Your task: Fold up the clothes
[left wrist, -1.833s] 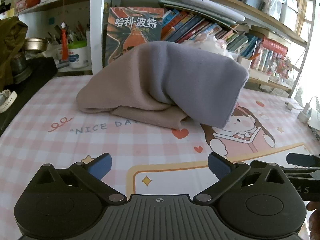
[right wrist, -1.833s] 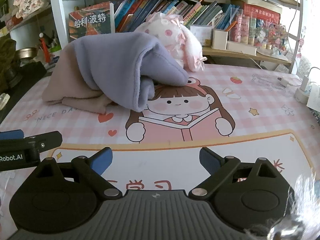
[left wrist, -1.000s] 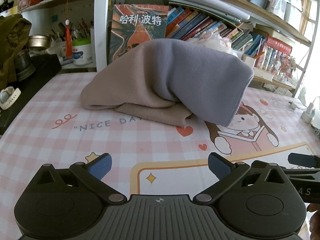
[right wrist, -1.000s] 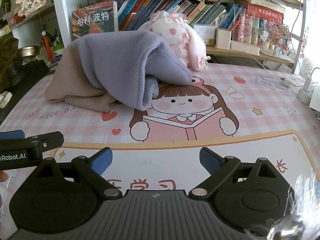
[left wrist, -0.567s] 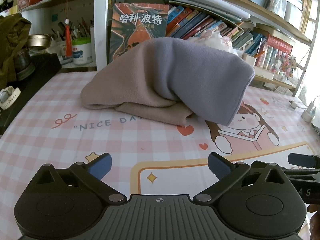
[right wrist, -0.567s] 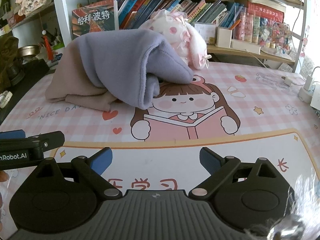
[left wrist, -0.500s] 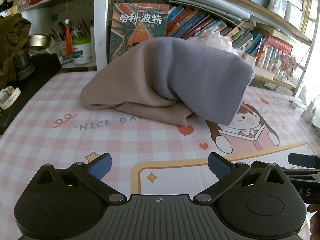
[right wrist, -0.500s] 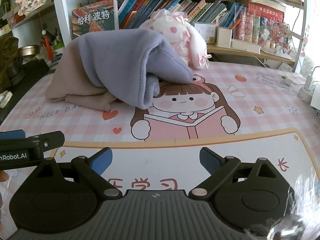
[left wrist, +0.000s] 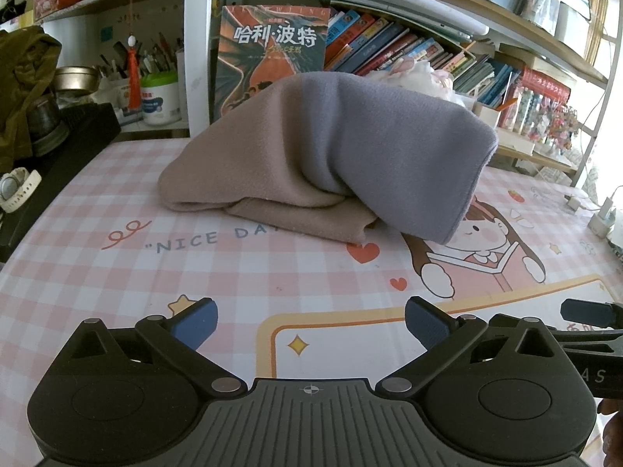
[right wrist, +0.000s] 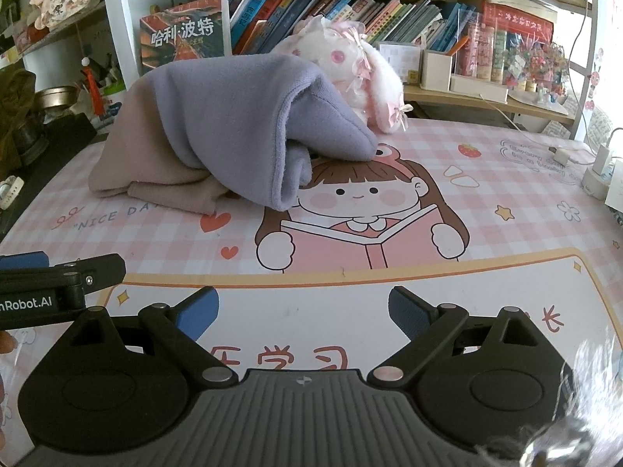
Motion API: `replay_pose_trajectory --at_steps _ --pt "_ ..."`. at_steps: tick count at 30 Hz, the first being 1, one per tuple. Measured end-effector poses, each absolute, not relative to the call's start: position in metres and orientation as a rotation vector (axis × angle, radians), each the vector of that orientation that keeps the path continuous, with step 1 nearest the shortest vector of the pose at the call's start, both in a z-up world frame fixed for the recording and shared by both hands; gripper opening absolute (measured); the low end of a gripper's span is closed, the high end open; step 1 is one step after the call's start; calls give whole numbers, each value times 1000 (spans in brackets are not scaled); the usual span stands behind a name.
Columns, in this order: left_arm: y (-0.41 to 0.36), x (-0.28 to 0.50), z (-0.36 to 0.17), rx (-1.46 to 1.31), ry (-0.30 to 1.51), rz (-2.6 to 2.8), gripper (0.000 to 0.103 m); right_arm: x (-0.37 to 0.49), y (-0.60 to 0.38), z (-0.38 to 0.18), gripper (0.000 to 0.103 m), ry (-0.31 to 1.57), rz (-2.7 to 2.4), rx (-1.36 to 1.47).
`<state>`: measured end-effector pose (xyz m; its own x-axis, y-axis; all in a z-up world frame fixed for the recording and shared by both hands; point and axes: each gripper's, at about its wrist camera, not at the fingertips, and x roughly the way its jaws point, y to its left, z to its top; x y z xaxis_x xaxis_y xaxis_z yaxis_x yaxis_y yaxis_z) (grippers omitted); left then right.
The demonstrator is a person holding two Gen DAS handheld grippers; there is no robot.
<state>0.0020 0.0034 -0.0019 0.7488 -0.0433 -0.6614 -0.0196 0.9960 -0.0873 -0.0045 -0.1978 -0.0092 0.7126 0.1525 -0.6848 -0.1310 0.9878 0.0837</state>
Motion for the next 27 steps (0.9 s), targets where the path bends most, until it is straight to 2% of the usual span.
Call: replay_pose_trajectory --at_steps 27 --pt "1 3 -4 -63 746 -24 103 -3 -199 -13 95 777 153 54"
